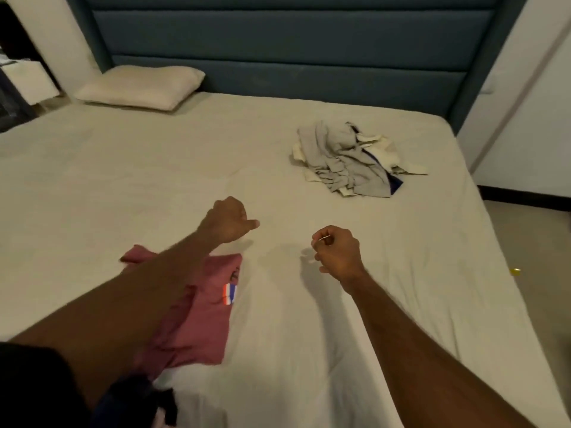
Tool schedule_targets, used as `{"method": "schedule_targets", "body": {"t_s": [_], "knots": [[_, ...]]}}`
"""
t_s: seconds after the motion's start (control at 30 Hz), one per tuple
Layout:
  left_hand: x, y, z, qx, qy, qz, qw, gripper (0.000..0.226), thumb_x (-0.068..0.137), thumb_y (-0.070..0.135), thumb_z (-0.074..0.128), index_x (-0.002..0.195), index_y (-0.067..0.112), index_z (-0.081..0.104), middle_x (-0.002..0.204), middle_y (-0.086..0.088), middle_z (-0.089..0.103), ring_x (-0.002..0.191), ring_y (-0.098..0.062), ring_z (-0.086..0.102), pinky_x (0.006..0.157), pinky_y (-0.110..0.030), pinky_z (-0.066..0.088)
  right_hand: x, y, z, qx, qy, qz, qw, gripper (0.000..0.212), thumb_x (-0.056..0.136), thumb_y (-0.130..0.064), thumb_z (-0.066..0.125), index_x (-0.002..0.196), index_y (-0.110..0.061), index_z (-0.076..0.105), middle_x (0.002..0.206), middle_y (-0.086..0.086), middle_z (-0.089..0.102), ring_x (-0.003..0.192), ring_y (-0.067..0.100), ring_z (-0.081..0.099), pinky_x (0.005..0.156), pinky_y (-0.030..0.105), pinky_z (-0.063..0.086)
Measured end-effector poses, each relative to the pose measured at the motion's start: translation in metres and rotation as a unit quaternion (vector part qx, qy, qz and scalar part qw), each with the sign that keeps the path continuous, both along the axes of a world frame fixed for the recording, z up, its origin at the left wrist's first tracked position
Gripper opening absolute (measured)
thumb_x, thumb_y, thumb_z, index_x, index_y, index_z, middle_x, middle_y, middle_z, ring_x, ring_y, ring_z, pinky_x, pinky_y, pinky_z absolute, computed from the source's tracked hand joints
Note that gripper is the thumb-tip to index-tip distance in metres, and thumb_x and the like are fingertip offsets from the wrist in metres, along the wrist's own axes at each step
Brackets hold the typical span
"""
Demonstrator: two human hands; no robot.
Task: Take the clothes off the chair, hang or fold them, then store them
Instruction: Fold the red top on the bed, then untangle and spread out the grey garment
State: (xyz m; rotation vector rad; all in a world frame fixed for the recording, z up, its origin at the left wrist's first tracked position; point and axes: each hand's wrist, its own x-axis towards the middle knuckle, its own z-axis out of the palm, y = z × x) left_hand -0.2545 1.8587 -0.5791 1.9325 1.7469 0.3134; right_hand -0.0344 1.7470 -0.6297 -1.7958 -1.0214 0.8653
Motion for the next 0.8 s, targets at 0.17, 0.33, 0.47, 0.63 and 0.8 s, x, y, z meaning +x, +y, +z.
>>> {"method": "schedule_targets", "body": {"t_s": [0.17, 0.33, 0.47, 0.63, 0.8], "knots": [[0.092, 0.006, -0.024, -0.007, -0.058, -0.078, 0.995, 0.045, 0.086, 0.053, 0.072, 0.062, 0.016, 0.059, 0.070, -0.005, 0.071, 0.071, -0.026, 0.072, 0.078, -0.040, 0.060, 0.076, 0.020, -0.012, -0.006, -0.071, -0.050, 0.996, 0.014, 0.092, -0.018, 0.065, 0.080, -0.021, 0.072, 0.081, 0.000, 0.073, 0.080, 0.023, 0.072, 0.078, 0.048, 0.062], [0.143, 0.029, -0.039, -0.023, -0.069, -0.118, 0.990, 0.043, 0.090, 0.049, 0.068, 0.062, 0.017, 0.057, 0.071, -0.004, 0.071, 0.067, -0.024, 0.072, 0.078, -0.043, 0.061, 0.130, 0.050, -0.028, -0.024, -0.158, -0.041, 0.986, 0.012, 0.095, -0.016, 0.065, 0.085, -0.016, 0.072, 0.088, -0.001, 0.074, 0.089, 0.020, 0.069, 0.082, 0.031, 0.054], [0.165, 0.060, -0.049, -0.049, -0.093, -0.113, 0.988, 0.040, 0.095, 0.039, 0.066, 0.072, 0.008, 0.058, 0.078, -0.013, 0.074, 0.065, -0.027, 0.074, 0.063, -0.031, 0.058, 0.155, 0.087, -0.035, -0.035, -0.205, -0.012, 0.978, 0.011, 0.096, -0.017, 0.063, 0.090, -0.017, 0.073, 0.097, 0.000, 0.074, 0.094, 0.019, 0.067, 0.089, 0.033, 0.054], [0.184, 0.083, -0.060, -0.091, -0.145, -0.080, 0.982, 0.038, 0.101, 0.031, 0.059, 0.090, -0.006, 0.064, 0.083, -0.016, 0.073, 0.059, -0.023, 0.065, 0.036, -0.012, 0.033, 0.172, 0.144, -0.036, -0.013, -0.257, 0.022, 0.966, 0.011, 0.097, -0.017, 0.064, 0.099, -0.017, 0.074, 0.115, 0.003, 0.070, 0.106, 0.022, 0.066, 0.086, 0.030, 0.050], [0.201, 0.085, -0.095, -0.181, -0.244, -0.083, 0.949, 0.025, 0.103, 0.009, 0.050, 0.099, -0.009, 0.065, 0.087, -0.009, 0.064, 0.057, -0.002, 0.057, 0.049, -0.015, 0.042, 0.167, 0.198, -0.055, -0.042, -0.378, 0.193, 0.904, 0.033, 0.097, -0.002, 0.052, 0.125, -0.011, 0.066, 0.168, -0.003, 0.016, 0.137, 0.027, 0.047, 0.107, 0.042, 0.046]]}}
